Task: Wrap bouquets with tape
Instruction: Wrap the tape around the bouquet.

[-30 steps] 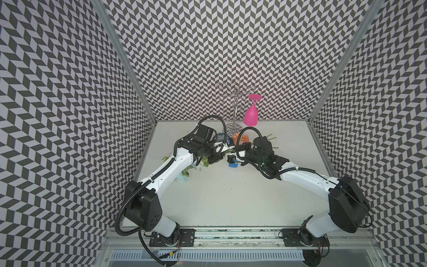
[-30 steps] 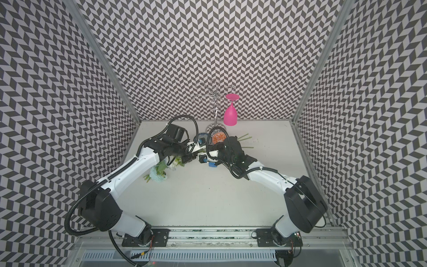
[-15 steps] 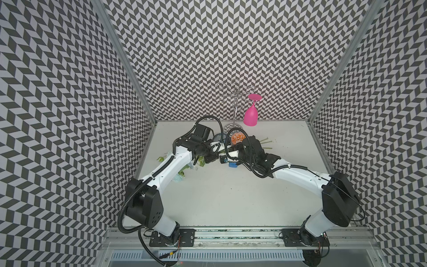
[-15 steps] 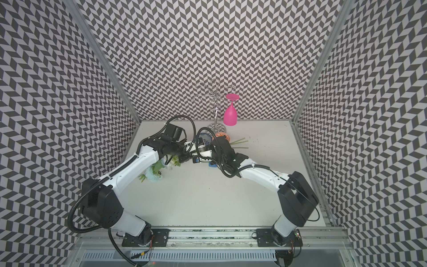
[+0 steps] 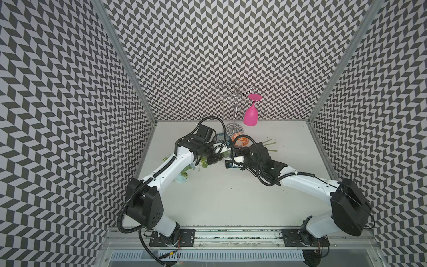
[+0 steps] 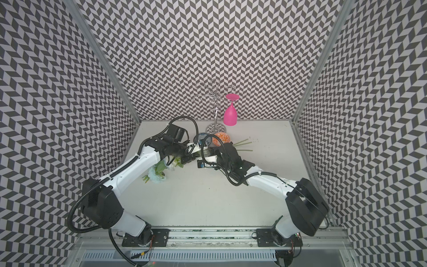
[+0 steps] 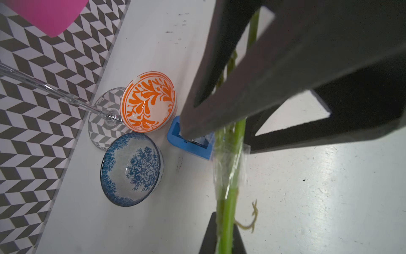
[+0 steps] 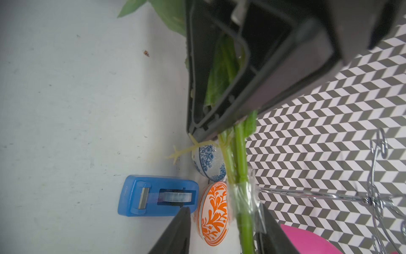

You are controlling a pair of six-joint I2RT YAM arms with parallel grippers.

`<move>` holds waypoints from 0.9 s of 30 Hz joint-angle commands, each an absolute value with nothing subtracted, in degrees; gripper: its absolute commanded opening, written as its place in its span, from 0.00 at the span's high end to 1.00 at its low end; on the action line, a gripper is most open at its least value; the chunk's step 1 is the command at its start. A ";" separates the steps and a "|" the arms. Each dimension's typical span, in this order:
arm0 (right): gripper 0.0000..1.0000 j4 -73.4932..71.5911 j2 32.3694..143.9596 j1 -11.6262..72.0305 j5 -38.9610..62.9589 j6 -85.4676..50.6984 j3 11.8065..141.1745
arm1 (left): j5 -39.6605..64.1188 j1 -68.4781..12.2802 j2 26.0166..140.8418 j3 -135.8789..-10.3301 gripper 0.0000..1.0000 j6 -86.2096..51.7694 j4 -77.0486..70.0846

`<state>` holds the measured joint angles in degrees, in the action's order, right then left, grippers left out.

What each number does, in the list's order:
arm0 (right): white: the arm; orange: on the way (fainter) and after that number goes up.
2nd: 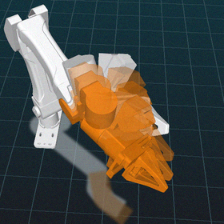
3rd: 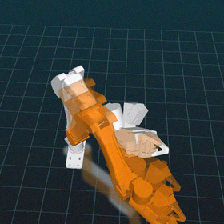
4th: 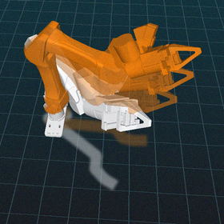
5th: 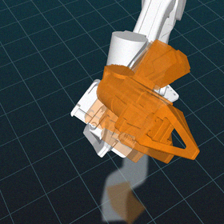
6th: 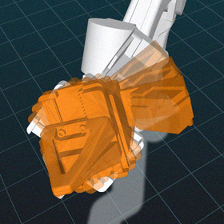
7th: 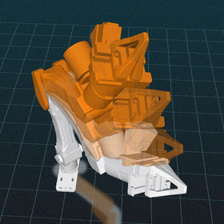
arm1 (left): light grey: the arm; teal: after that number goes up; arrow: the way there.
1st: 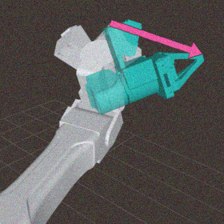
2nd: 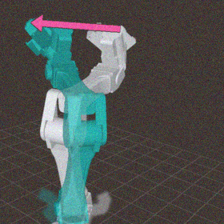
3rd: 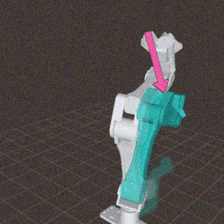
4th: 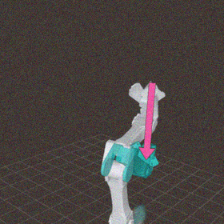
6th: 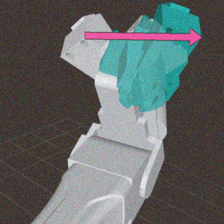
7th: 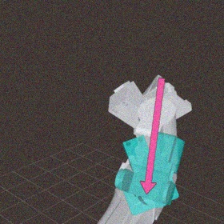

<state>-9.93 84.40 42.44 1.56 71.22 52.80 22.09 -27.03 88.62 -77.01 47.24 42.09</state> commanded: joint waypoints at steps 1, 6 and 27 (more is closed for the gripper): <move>0.49 -22.49 80.09 41.76 3.85 70.68 49.08 | 24.48 -27.00 88.85 -79.55 1.00 46.96 42.71; 0.47 -35.40 74.05 41.75 7.05 72.22 39.85 | 24.08 -27.01 89.38 -79.87 1.00 46.60 43.13; 0.56 -46.07 87.33 48.99 -8.66 85.93 42.57 | 24.37 -26.82 90.25 -80.23 1.00 46.44 43.42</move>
<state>-43.72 85.69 48.18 -3.88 83.61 40.64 22.85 -26.98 90.00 -77.93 46.54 42.54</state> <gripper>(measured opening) 0.440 0.067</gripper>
